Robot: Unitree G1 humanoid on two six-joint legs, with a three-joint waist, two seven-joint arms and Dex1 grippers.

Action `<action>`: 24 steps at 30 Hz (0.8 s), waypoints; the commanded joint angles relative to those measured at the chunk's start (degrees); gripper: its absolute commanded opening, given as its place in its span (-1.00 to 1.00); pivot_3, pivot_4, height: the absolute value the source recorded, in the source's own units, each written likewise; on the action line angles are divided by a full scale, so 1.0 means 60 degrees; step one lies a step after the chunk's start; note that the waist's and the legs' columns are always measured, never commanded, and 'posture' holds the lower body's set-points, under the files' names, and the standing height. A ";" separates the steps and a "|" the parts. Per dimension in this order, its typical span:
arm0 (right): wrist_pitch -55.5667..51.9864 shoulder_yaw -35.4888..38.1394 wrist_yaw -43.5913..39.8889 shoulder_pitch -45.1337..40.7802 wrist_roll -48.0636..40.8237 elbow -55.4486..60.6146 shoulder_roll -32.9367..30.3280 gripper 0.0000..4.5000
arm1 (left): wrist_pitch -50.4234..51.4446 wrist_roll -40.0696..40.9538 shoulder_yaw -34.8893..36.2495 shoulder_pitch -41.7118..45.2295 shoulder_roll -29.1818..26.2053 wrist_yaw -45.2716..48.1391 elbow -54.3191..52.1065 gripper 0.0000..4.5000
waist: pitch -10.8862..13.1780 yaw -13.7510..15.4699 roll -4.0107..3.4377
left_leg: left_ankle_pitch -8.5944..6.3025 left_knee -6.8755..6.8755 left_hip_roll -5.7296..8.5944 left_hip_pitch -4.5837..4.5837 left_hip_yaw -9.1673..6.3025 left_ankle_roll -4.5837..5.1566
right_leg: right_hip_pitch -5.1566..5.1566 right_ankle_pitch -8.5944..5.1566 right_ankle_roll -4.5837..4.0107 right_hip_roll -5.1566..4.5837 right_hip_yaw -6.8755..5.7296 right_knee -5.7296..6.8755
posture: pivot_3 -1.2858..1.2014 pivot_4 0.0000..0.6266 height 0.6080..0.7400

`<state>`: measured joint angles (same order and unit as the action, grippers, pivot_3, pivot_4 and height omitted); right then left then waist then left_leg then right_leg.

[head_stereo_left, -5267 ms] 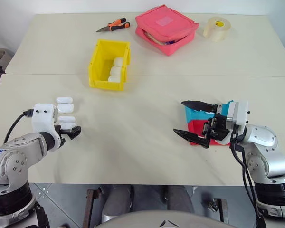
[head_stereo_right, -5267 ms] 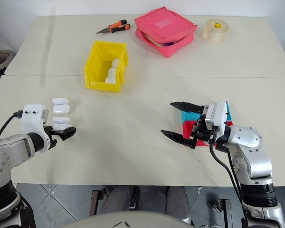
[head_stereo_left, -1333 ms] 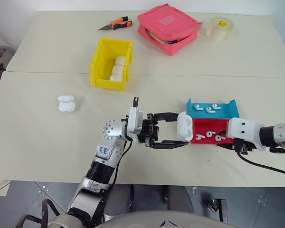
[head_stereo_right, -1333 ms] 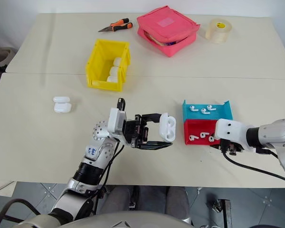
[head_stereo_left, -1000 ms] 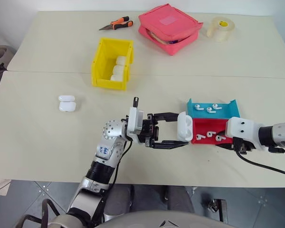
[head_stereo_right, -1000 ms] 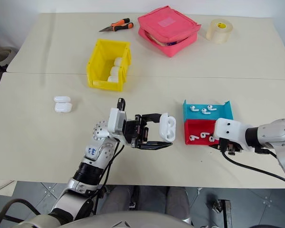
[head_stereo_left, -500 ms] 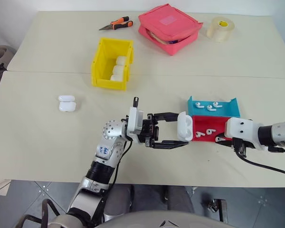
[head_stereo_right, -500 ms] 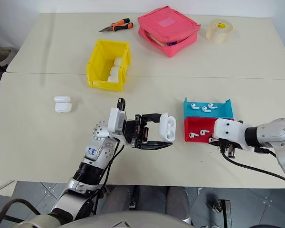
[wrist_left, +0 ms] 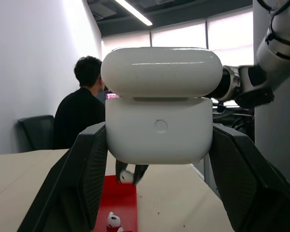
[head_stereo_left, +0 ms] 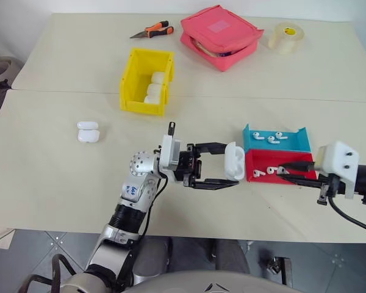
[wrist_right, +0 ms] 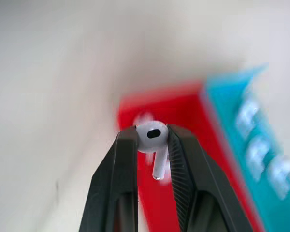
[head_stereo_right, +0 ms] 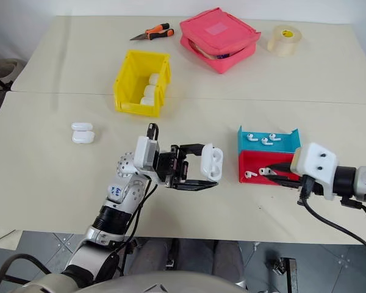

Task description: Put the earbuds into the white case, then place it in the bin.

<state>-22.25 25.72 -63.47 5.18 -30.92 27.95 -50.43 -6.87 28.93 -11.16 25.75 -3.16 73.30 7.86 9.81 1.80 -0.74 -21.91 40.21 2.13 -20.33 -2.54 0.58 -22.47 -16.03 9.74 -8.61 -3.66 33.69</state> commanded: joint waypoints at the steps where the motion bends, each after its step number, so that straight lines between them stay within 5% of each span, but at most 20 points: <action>1: -0.0695 0.0520 0.1173 -0.0181 -0.1643 0.1200 0.0673 -0.77 | -0.0041 0.0348 0.0172 0.0275 0.0120 0.0217 0.0141 0.23 | -0.0002 -0.0022 -0.0004 | 0.0000 0.0000 0.0000 0.0001 0.0000 0.0000 | -0.0001 0.0000 0.0000 -0.0001 0.0002 0.0003 | 0.03 -0.52 1.00; 11: -0.0786 -0.1005 0.4178 -0.1355 -0.3916 0.2530 0.3330 -0.77 | 0.0767 0.0530 0.0385 0.0675 0.0053 0.0335 0.0404 0.23 | -0.0004 -0.0040 -0.0007 | 0.0001 -0.0001 0.0005 0.0003 -0.0005 -0.0003 | -0.0005 0.0000 0.0000 0.0002 0.0005 0.0012 | 0.03 -0.52 1.00; 24: -0.0064 -0.2262 0.4325 -0.0948 -0.3766 0.2250 0.4241 -0.77 | 0.1305 0.0577 0.0540 0.0742 0.0017 0.0093 0.0060 0.23 | -0.0005 -0.0076 -0.0007 | 0.0002 -0.0006 0.0007 0.0003 0.0001 -0.0001 | -0.0008 0.0000 -0.0001 0.0004 0.0007 0.0014 | 0.03 -0.52 1.00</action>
<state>-24.45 12.64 -36.99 -0.79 -53.96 41.10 -25.76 0.79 30.80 -8.41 29.08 -3.13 73.90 11.11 9.78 1.35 -0.78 -21.90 40.18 2.17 -20.30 -2.53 0.58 -22.52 -16.03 9.74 -8.58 -3.61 33.78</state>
